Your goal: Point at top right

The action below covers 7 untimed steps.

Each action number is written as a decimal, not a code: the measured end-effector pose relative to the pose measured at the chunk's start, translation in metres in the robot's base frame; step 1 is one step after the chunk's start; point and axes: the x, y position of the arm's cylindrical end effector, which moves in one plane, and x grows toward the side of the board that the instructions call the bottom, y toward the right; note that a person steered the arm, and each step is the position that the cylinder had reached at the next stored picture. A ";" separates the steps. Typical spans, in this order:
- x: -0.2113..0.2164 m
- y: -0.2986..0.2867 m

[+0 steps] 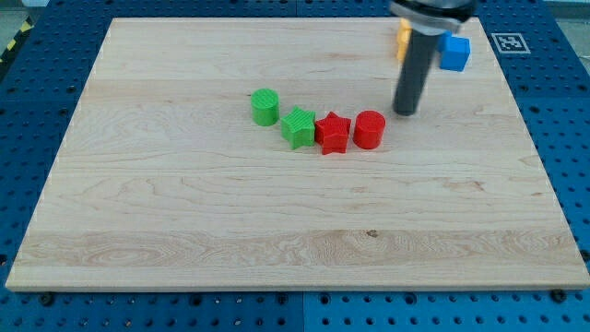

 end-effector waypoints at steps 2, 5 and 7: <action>0.000 0.011; 0.000 0.073; 0.000 0.121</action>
